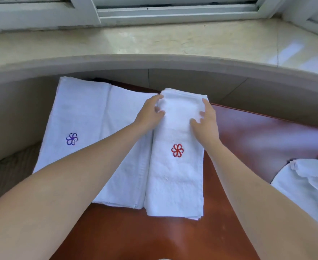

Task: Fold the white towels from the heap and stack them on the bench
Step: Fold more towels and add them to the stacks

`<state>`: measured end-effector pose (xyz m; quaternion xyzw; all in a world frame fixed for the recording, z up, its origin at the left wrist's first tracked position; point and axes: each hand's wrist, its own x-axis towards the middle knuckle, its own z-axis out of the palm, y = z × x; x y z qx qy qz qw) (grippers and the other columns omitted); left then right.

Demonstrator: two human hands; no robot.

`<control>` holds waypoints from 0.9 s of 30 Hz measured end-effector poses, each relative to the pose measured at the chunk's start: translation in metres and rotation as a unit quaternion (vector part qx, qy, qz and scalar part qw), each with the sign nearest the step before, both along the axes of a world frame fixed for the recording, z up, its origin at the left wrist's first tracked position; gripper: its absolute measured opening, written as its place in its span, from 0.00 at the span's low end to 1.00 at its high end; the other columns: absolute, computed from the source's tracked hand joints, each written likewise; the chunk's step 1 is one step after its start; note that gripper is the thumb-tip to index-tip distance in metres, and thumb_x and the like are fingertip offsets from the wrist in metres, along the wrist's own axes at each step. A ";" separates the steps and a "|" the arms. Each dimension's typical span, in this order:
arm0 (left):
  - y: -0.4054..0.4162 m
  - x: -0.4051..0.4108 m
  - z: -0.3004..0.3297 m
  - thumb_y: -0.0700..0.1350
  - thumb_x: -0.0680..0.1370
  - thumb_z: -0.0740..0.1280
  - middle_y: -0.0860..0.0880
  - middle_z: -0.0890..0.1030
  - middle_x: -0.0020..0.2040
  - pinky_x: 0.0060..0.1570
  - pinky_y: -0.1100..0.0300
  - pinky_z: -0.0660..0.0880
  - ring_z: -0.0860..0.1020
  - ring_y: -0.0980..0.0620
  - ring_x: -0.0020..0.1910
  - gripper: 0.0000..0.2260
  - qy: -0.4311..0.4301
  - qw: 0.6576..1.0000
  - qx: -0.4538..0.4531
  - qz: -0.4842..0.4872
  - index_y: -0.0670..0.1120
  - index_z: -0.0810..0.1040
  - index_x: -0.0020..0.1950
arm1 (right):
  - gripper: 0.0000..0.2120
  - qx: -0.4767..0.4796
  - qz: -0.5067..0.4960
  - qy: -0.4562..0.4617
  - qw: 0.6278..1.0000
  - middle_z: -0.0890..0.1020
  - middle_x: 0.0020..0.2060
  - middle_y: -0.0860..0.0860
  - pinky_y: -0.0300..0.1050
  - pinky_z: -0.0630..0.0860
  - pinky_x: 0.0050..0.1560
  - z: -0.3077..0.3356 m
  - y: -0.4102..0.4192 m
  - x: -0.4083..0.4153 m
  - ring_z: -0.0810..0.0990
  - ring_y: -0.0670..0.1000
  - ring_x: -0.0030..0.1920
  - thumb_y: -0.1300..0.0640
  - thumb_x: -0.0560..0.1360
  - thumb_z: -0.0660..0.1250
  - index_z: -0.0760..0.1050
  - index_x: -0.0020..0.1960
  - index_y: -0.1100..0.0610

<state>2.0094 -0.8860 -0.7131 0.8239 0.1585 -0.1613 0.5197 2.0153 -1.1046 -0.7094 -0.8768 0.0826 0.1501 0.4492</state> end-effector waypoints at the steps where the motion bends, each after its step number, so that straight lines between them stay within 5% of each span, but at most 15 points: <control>1: 0.000 -0.008 -0.007 0.42 0.81 0.66 0.53 0.67 0.74 0.55 0.66 0.73 0.76 0.55 0.62 0.24 -0.002 1.000 0.005 -0.004 0.55 0.68 0.76 | 0.36 0.000 -0.003 -0.004 1.000 0.62 0.77 0.40 0.36 0.70 0.61 -0.006 -0.003 -0.009 0.72 0.42 0.67 0.59 0.77 0.67 0.58 0.80 0.43; 5: 0.000 -0.040 -0.016 0.43 0.81 0.67 0.54 0.67 0.70 0.51 0.72 0.71 0.76 0.59 0.59 0.23 -0.007 1.000 0.018 -0.009 0.59 0.69 0.73 | 0.32 -0.004 -0.067 0.006 0.998 0.69 0.71 0.44 0.43 0.73 0.62 -0.017 -0.015 -0.047 0.75 0.45 0.65 0.53 0.75 0.71 0.64 0.76 0.42; 11: -0.007 -0.080 -0.001 0.47 0.79 0.67 0.56 0.75 0.51 0.43 0.59 0.73 0.77 0.56 0.47 0.16 0.083 0.996 -0.010 -0.043 0.64 0.74 0.64 | 0.24 -0.013 -0.094 0.125 0.988 0.81 0.53 0.47 0.45 0.78 0.42 -0.011 -0.035 -0.101 0.83 0.49 0.50 0.45 0.74 0.71 0.70 0.67 0.48; 17: -0.012 -0.141 0.009 0.47 0.80 0.70 0.54 0.69 0.71 0.54 0.61 0.73 0.71 0.53 0.66 0.23 0.179 0.976 -0.091 -0.082 0.67 0.70 0.70 | 0.17 0.061 -0.115 0.239 0.962 0.81 0.51 0.49 0.40 0.74 0.33 0.002 -0.042 -0.144 0.82 0.46 0.45 0.45 0.76 0.73 0.72 0.56 0.53; 21: -0.016 -0.204 0.008 0.47 0.79 0.71 0.55 0.68 0.76 0.67 0.50 0.76 0.75 0.51 0.67 0.38 0.199 0.971 -0.098 -0.089 0.71 0.52 0.79 | 0.15 0.120 -0.098 0.290 0.944 0.85 0.54 0.50 0.44 0.80 0.41 0.007 -0.048 -0.194 0.85 0.50 0.49 0.50 0.78 0.72 0.76 0.61 0.53; 27: -0.025 -0.239 0.013 0.42 0.76 0.66 0.49 0.77 0.52 0.43 0.42 0.83 0.80 0.42 0.41 0.42 0.198 0.975 -0.025 -0.100 0.79 0.49 0.74 | 0.21 0.173 -0.036 0.349 0.920 0.84 0.57 0.45 0.51 0.85 0.46 0.024 -0.055 -0.228 0.87 0.51 0.51 0.58 0.75 0.65 0.73 0.65 0.42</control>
